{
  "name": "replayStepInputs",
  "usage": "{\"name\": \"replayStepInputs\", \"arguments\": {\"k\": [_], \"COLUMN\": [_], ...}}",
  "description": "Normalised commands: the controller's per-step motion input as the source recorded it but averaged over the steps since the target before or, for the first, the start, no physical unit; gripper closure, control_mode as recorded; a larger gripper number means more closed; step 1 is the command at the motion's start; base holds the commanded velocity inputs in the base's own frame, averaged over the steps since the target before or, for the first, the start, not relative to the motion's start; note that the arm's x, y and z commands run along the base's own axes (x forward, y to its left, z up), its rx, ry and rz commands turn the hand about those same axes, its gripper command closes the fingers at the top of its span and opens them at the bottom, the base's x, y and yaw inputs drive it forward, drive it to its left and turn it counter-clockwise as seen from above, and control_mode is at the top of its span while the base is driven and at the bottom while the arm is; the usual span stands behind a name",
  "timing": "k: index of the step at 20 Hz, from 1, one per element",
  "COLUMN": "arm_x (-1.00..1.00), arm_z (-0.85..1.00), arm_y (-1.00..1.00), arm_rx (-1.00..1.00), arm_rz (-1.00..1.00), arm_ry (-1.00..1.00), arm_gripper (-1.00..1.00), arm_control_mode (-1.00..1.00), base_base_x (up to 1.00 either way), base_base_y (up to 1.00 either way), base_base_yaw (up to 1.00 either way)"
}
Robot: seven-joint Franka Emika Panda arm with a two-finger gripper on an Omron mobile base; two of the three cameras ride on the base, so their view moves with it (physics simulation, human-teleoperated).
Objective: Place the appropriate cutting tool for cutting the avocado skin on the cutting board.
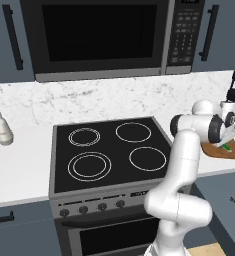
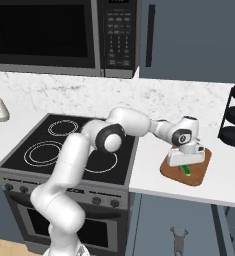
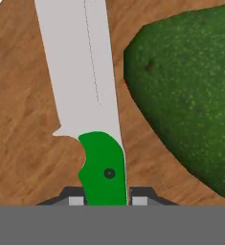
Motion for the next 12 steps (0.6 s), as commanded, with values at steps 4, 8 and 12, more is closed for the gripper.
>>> {"name": "replayStepInputs", "arguments": {"k": [4, 8, 12], "arm_x": [-0.04, -0.46, -0.74], "arm_z": [-0.09, 0.24, 0.70], "arm_y": [0.14, 0.04, 0.03], "arm_rx": [0.00, 0.00, 0.00], "arm_rz": [0.06, 0.05, 0.08], "arm_ry": [0.00, 0.00, -0.06], "arm_gripper": [-1.00, -1.00, -1.00], "arm_control_mode": [-1.00, -1.00, -1.00], "base_base_x": [0.00, 0.00, 0.00], "base_base_y": [0.00, 0.00, 0.00], "base_base_yaw": [0.00, 0.00, 0.00]}}
